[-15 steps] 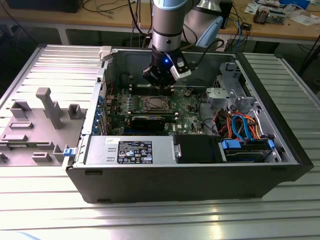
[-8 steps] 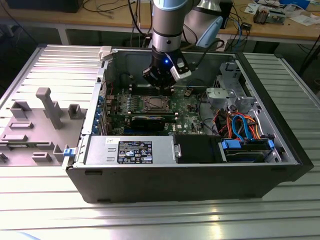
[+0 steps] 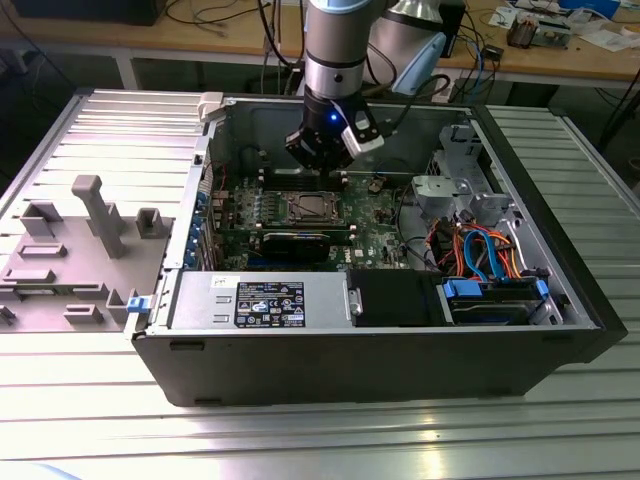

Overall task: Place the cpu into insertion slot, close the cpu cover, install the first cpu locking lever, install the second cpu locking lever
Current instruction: 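Install the second cpu locking lever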

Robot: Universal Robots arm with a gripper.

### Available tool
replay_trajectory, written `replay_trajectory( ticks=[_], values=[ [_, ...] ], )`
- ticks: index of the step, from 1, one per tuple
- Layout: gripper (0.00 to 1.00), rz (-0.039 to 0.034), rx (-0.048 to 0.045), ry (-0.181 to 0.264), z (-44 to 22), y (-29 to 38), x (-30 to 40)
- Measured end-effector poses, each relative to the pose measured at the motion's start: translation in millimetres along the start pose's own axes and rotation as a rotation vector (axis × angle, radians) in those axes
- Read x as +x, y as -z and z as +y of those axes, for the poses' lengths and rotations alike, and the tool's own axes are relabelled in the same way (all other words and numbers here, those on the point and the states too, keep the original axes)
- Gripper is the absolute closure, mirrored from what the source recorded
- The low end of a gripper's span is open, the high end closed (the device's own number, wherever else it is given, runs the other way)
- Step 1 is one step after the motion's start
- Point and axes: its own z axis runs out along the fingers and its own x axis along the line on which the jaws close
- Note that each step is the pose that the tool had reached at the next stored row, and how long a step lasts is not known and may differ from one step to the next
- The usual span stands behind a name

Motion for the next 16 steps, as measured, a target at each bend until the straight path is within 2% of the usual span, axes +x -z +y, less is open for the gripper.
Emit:
replay_trajectory(
  ticks=[5,16],
  values=[
    [0.89,0.0001,0.0001,-0.002,-0.2,1.4,-0.1],
    [0.89,0.0000,0.0000,-0.002,-5.3,1.4,0.1]
  ],
)
